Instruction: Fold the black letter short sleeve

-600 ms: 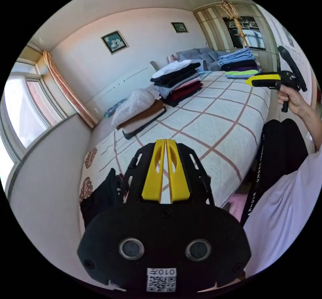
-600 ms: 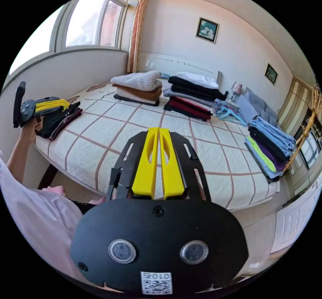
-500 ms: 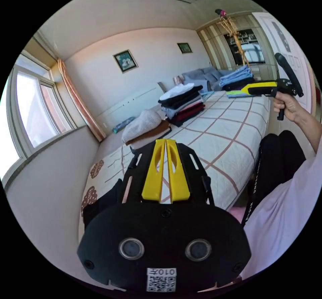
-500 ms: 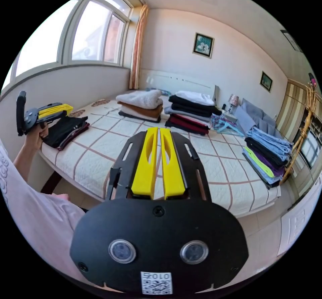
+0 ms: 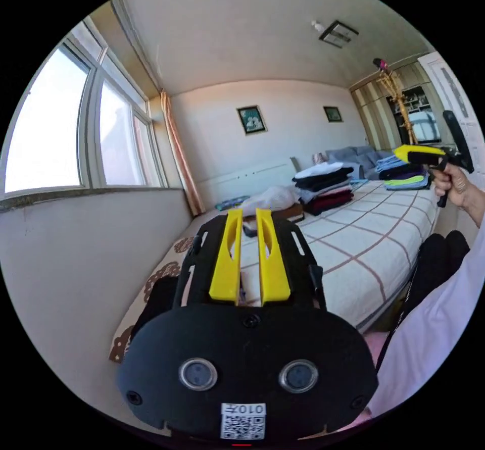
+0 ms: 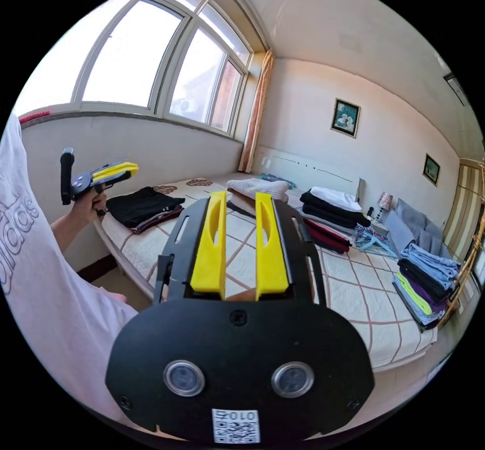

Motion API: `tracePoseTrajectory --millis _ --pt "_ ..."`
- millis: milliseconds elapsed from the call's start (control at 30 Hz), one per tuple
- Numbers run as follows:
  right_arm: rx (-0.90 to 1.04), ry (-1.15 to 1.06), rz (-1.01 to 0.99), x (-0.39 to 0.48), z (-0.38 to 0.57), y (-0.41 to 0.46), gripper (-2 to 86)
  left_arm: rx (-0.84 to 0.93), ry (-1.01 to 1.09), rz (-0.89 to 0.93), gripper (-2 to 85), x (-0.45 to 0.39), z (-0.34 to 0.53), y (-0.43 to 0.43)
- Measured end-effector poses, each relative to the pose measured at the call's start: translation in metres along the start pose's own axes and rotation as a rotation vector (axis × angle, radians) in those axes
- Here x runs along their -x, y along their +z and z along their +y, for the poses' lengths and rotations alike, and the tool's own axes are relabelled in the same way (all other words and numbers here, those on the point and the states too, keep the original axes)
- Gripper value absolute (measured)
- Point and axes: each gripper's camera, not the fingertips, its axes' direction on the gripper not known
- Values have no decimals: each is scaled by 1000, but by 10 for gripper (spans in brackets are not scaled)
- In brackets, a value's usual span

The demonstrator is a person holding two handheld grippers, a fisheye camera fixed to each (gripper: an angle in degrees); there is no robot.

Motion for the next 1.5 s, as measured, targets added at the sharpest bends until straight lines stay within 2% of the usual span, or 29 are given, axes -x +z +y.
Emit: tracePoseTrajectory --millis 233,400,533,700,800,900,1033,1200,1267,1400,1500 --pt "-20 -24 -71 9 23 -11 102 331 44 -35 93 38 96 31" --pt "-62 -8 -105 7 28 -19 113 378 -80 11 108 61 120 50" --pt "-75 7 -103 -1 34 -26 114 446 17 19 112 58 123 81" --pt "-61 23 -82 -10 46 -26 110 478 -64 60 86 83 132 109" --pt "-45 32 -79 -20 52 -23 108 478 -179 109 67 115 136 116" --pt "-47 47 -74 -32 57 -21 104 411 -422 260 51 169 150 118" --pt "-50 82 -81 -53 65 -17 99 279 -743 353 36 231 171 129" --pt "-52 102 -39 -75 67 -18 94 253 -635 405 28 214 81 183" --pt "-54 121 -20 -87 68 -20 92 198 -588 511 28 196 36 207" --pt "-44 139 29 -105 66 -27 89 -34 -432 809 35 129 -71 226" --pt "-30 160 74 -121 66 -31 88 -9 -261 925 52 50 -120 237"
